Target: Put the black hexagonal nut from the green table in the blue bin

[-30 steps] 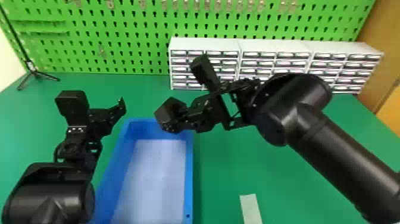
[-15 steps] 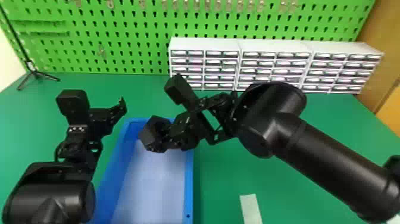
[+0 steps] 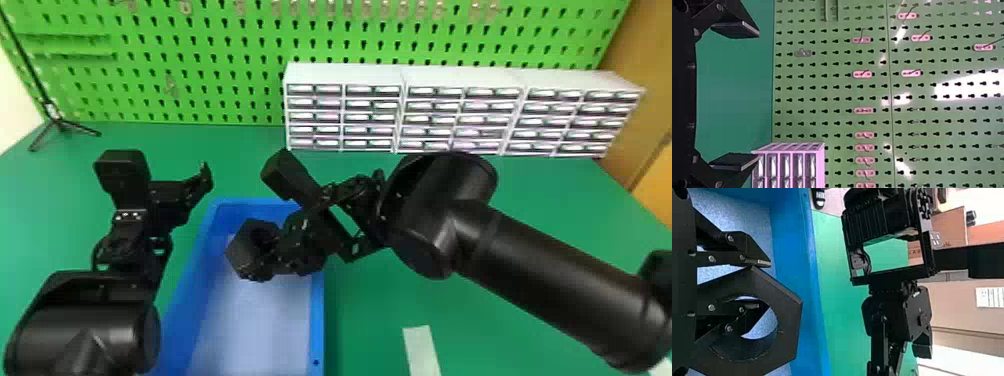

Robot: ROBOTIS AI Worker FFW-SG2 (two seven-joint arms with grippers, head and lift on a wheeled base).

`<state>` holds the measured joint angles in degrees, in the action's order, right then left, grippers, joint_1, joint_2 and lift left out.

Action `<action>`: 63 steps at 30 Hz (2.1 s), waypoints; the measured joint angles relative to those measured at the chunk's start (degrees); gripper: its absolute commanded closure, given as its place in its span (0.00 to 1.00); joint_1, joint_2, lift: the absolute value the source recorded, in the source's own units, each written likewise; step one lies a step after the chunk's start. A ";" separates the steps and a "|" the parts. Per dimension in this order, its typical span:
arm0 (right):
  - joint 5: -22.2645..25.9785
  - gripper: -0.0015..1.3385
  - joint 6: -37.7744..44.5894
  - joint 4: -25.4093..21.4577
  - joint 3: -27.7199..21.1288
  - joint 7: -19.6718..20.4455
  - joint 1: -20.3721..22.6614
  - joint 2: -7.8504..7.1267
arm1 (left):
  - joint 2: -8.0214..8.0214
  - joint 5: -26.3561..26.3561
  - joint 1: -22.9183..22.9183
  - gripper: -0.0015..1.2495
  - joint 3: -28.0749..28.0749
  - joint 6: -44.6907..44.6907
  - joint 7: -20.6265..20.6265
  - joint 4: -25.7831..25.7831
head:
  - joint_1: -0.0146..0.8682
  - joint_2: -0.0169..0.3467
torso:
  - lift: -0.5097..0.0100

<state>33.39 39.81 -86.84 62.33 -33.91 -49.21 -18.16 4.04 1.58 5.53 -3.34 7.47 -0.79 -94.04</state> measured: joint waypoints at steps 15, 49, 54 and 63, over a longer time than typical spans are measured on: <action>0.10 0.17 0.06 0.08 0.33 0.09 -0.34 -0.03 | 0.08 0.00 0.08 0.14 -0.02 0.00 0.00 0.00 | 0.79 0.12 | 0.80; -0.50 0.11 0.08 0.44 -1.75 0.08 0.63 -0.04 | 0.35 0.17 0.01 0.14 -0.02 0.00 0.00 0.00 | 0.79 0.12 | 0.80; -2.84 0.11 0.04 0.51 -6.18 -1.46 2.43 0.11 | 0.35 0.17 -0.07 0.14 -0.16 0.00 0.00 -0.05 | 0.79 0.12 | 0.80; -9.91 0.11 0.88 0.87 -17.56 -4.87 7.10 1.58 | 0.35 0.18 -0.09 0.14 -0.15 0.00 0.00 -0.14 | 0.79 0.12 | 0.80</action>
<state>23.48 40.70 -85.97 44.77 -38.78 -42.12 -16.58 4.40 1.76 5.45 -3.49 7.47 -0.79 -94.19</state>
